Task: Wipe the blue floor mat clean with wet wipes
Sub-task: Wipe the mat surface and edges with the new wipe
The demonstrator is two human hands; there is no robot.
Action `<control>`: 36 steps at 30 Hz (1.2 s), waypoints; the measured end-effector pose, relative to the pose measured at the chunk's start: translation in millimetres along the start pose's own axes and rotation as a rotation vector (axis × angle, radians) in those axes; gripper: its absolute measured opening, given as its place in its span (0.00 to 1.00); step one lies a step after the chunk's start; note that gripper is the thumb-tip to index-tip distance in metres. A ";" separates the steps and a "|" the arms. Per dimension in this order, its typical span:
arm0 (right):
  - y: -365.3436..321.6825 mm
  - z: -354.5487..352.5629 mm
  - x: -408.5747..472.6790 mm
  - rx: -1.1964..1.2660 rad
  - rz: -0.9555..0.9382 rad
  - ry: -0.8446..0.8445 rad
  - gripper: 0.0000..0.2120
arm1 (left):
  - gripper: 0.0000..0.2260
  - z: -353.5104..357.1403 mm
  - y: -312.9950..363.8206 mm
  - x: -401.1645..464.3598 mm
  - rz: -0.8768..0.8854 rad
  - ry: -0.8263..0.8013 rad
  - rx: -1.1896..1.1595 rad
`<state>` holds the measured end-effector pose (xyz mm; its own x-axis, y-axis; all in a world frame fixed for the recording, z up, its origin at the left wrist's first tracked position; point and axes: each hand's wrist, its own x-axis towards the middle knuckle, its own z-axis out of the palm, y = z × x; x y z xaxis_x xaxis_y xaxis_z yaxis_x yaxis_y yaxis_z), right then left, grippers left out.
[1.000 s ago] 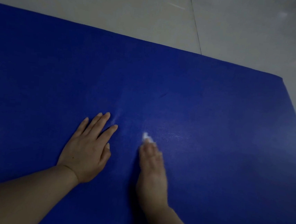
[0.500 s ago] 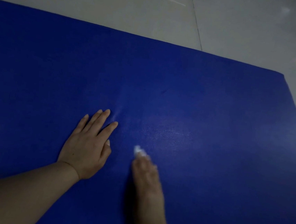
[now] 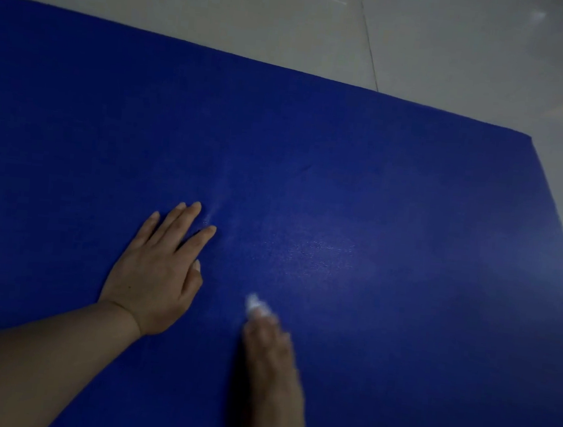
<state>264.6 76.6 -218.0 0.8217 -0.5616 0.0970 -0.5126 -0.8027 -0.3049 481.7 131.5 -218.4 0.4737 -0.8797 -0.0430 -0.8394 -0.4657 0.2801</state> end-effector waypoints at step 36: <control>-20.3 -2.1 -76.8 0.078 0.030 -0.030 0.25 | 0.22 10.1 44.1 -115.9 -0.054 -0.062 -0.075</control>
<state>211.4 135.6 -217.3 0.8142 -0.5776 0.0583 -0.5168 -0.7669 -0.3806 387.0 211.9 -210.7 0.4983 -0.8588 -0.1188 -0.7896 -0.5062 0.3469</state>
